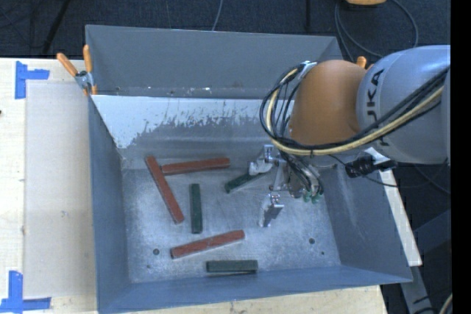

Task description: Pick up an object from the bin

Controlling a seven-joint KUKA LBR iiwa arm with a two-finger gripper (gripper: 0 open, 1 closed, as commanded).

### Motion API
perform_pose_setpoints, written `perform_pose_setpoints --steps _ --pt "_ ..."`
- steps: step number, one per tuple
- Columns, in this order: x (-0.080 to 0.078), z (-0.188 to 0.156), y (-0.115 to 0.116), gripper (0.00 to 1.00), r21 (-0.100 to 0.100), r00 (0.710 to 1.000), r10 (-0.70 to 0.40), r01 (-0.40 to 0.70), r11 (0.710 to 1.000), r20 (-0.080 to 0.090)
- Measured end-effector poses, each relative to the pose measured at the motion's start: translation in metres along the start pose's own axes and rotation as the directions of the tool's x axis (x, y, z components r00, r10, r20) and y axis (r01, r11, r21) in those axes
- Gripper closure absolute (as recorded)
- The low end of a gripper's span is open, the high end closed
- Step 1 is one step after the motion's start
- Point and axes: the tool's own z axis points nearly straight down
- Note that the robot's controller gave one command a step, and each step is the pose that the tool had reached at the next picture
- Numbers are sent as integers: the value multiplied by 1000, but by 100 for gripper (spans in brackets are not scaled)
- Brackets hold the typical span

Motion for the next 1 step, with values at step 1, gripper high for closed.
perform_pose_setpoints --steps 1 --pt "-18 46 3 0 5 989 -145 145 989 9"
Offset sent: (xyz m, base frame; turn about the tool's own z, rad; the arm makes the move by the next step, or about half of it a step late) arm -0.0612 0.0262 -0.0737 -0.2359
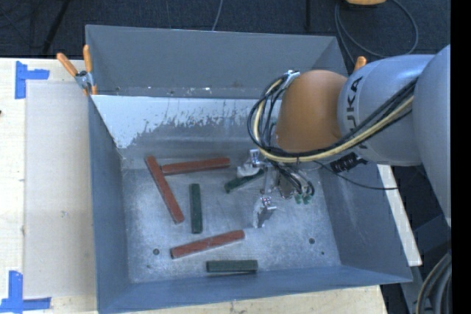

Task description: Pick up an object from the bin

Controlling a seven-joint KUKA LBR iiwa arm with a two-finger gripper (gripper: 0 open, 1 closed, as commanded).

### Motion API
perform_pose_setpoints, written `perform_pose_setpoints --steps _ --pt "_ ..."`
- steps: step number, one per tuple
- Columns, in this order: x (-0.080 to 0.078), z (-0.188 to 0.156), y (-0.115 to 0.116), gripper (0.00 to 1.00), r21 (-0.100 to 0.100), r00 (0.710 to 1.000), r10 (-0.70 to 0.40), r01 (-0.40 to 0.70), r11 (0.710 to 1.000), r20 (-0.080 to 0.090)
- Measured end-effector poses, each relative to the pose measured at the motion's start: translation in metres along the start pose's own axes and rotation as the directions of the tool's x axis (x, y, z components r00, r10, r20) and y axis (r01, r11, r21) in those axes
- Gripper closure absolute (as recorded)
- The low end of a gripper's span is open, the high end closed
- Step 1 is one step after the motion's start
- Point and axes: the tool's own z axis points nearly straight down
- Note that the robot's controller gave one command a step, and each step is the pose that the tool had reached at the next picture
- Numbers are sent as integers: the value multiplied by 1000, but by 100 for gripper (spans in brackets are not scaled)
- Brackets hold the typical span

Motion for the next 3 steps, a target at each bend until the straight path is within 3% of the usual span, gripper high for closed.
perform_pose_setpoints --steps 1,2,3 --pt "74 24 31 100 -1 996 -90 90 996 -3" --pt "74 24 31 100 -1 996 -91 91 996 -3" --pt "79 -110 49 100 -2 992 -123 123 992 -8"
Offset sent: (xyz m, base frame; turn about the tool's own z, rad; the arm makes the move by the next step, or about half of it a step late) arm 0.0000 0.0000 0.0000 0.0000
